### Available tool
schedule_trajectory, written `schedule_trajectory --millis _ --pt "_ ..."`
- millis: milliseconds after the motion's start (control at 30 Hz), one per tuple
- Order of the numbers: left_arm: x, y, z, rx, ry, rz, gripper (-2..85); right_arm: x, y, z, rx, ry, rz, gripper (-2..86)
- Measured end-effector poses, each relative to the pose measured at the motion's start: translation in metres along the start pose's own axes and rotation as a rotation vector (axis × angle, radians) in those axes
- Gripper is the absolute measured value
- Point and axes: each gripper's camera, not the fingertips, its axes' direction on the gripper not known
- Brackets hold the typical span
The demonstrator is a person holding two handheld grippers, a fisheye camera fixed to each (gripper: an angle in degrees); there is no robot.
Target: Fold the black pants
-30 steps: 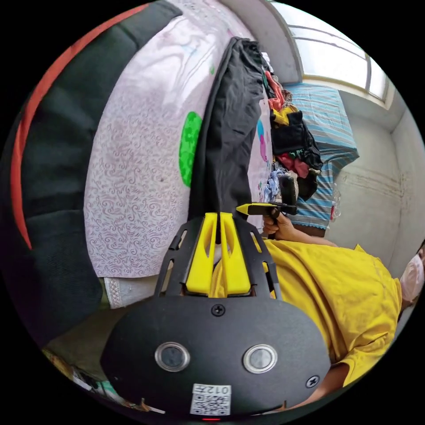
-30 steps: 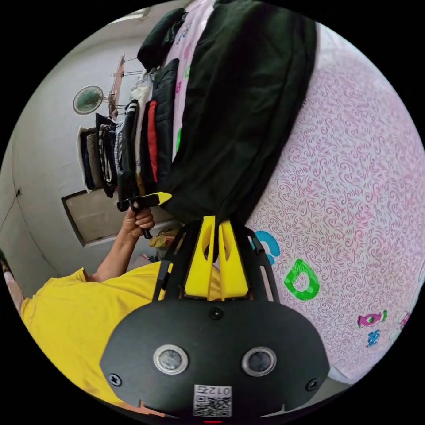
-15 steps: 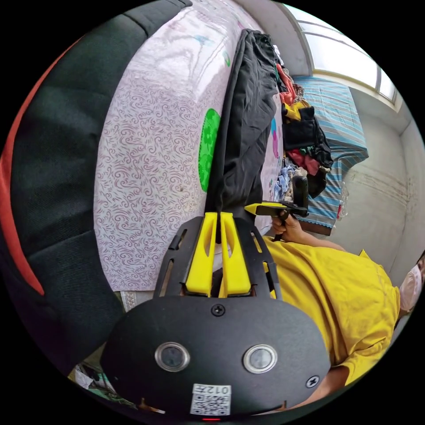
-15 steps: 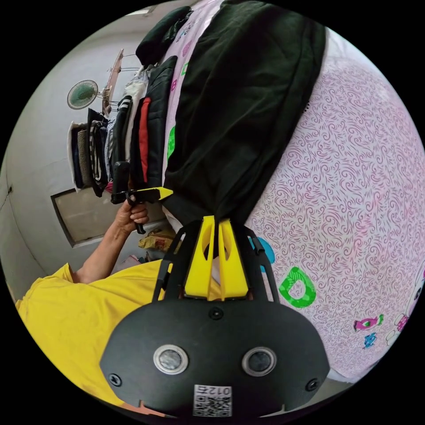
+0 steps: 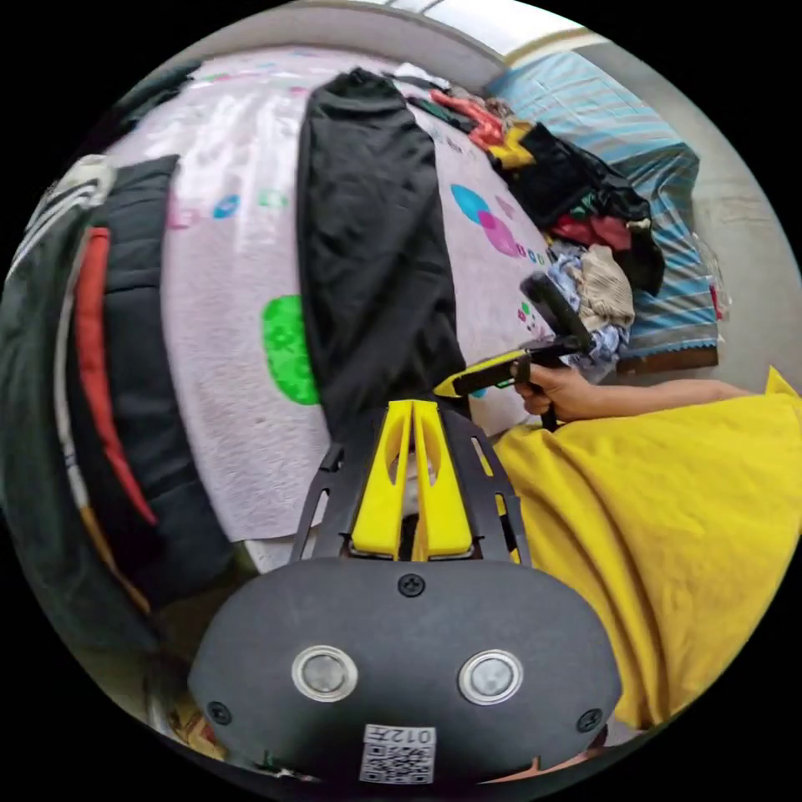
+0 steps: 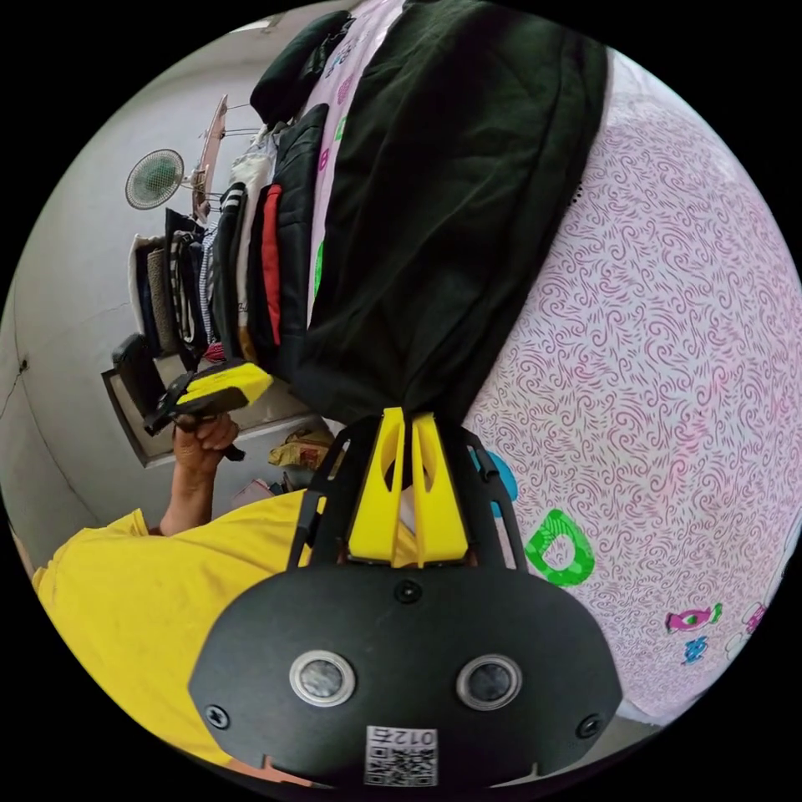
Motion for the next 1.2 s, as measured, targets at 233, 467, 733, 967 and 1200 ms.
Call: schedule_trajectory --millis 233,467,733,967,1200 --pt "-0.02 -0.04 0.073 -0.222 0.059 -0.091 0.4 0.002 0.0 -0.024 -0.068 -0.043 0.03 1.2" --pt "-0.028 -0.055 0.064 -0.222 0.155 -0.071 0.4 -0.002 -0.027 -0.118 0.216 0.127 0.02 0.6" --pt "-0.028 -0.165 -0.021 0.054 0.051 0.002 0.5 -0.016 -0.116 -0.166 0.299 0.322 -0.044 0.4" --pt "-0.045 -0.284 0.006 0.003 -0.005 0.018 0.5 -0.029 -0.154 -0.154 0.152 0.562 -0.167 0.3" --pt "-0.076 -0.312 0.004 -0.038 -0.146 -0.118 0.5 -0.008 -0.154 -0.188 0.212 0.517 -0.113 0.1"
